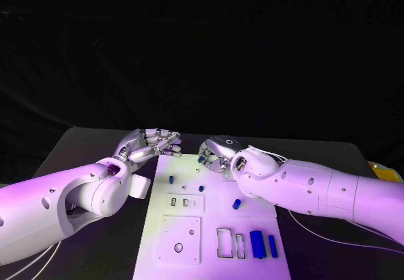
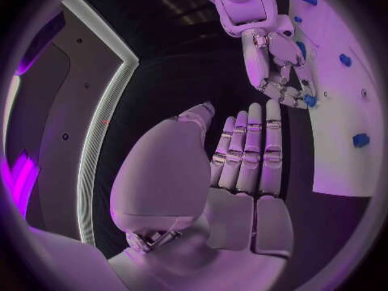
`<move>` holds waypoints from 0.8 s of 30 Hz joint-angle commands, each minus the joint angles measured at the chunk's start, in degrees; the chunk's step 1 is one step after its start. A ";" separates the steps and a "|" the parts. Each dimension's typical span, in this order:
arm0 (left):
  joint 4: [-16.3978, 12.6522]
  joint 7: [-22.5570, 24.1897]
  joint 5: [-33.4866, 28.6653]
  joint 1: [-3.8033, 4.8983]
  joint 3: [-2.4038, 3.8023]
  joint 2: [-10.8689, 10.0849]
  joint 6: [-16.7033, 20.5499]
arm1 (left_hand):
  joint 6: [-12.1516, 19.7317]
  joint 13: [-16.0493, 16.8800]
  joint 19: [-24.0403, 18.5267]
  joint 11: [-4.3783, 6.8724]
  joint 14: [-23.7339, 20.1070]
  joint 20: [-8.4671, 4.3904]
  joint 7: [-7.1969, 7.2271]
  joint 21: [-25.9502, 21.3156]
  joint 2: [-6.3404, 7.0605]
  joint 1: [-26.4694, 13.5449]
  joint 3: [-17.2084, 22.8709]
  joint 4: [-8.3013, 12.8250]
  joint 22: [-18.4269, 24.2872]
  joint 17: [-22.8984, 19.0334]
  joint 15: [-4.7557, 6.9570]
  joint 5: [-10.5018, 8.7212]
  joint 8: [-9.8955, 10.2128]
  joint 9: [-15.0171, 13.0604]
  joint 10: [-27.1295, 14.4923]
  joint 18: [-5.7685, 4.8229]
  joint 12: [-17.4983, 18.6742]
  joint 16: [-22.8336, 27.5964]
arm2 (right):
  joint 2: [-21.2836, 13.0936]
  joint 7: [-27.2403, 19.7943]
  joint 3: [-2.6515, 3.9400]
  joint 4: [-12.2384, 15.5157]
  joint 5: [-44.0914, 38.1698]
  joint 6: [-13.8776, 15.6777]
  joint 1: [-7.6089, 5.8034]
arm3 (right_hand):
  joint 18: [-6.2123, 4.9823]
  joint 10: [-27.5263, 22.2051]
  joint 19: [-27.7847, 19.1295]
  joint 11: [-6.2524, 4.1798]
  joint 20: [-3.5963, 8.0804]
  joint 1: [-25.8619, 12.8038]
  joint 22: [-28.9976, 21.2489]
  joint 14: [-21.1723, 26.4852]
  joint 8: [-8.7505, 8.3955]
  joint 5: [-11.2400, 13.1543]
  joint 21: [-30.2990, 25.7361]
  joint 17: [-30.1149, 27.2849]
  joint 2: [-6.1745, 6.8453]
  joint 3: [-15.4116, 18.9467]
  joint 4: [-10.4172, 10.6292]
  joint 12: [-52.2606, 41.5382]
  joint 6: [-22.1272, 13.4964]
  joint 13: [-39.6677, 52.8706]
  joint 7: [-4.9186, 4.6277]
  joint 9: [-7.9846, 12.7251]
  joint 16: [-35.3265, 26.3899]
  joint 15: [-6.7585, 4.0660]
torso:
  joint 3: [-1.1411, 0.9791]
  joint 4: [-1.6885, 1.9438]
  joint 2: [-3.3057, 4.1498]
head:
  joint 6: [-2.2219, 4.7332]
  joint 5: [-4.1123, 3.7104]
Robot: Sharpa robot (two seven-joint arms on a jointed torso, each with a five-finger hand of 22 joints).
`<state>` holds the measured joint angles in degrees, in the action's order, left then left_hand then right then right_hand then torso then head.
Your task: Assemble the parts on the task board
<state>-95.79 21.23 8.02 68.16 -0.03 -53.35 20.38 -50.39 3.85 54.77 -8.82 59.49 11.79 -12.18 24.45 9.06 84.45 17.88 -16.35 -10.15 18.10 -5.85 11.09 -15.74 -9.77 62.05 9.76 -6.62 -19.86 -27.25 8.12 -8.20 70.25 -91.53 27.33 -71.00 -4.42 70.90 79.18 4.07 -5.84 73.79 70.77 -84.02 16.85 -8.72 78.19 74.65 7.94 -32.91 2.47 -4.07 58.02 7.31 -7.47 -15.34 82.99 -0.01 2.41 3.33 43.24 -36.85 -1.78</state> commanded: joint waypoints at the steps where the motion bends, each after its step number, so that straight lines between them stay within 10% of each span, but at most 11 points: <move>1: -0.14 0.25 -0.24 0.12 0.05 0.06 -1.03 | 0.16 -0.08 0.47 -0.22 0.02 -0.12 -0.25 0.19 0.58 -0.05 0.45 0.04 -0.09 0.06 -0.19 -0.26 0.29 -0.03 -0.15 0.66 0.20 0.27 | -0.09 1.40 0.00 -0.18 -2.09 -1.10 0.05 | 0.26 -0.16 -0.24 0.12 0.00 -0.59 -0.17 -3.17 3.19 -0.13 -0.18 -0.25 0.19 -0.15 0.18 0.23 -0.13 0.08 -0.04 -5.37 0.10 -0.16 | 0.01 -0.06 0.02 | 0.02 0.04; 13: -0.15 0.24 -0.24 0.14 0.05 0.03 -1.05 | 0.16 -0.08 0.47 -0.22 0.02 -0.12 -0.25 0.19 0.58 -0.05 0.45 0.04 -0.09 0.06 -0.19 -0.26 0.29 -0.03 -0.15 0.66 0.20 0.27 | 0.32 1.60 0.00 -0.30 -2.89 -1.21 0.05 | 0.17 -0.88 -0.56 0.36 -0.14 -1.29 -0.53 -3.08 2.96 0.10 -0.49 -0.48 1.05 -0.09 0.49 0.42 -0.99 0.07 -0.32 -5.69 0.07 0.02 | 0.04 0.01 0.09 | 0.16 0.00; 24: -0.11 0.21 -0.24 0.15 0.05 -0.10 -1.00 | 0.16 -0.08 0.47 -0.22 0.02 -0.12 -0.25 0.19 0.58 -0.05 0.45 0.04 -0.09 0.06 -0.19 -0.26 0.29 -0.03 -0.15 0.66 0.20 0.27 | 0.14 1.49 -0.01 -0.30 -1.86 -0.37 0.05 | -0.47 -5.77 -2.42 1.89 -1.41 -3.26 -3.27 -2.45 -1.82 1.25 -2.75 -2.61 4.24 1.74 1.93 0.32 -7.45 -0.54 -2.08 -4.73 -0.70 1.35 | 0.09 -0.12 0.07 | 0.08 0.15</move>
<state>-95.80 21.17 7.99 68.20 -0.03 -53.48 20.31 -50.39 3.85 54.77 -8.81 59.49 11.79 -12.18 24.45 9.05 84.45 17.88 -16.35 -10.14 18.08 -5.85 11.09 -15.74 -9.77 62.05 9.76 -6.62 -19.86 -27.01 9.18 -8.21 69.89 -93.16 27.08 -70.98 -4.41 65.44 77.00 5.99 -7.20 70.58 67.48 -84.02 15.22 -7.84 75.52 72.00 11.79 -31.57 4.35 -3.85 50.95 6.82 -9.61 -20.16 82.53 0.83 2.49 3.31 43.32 -36.74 -1.72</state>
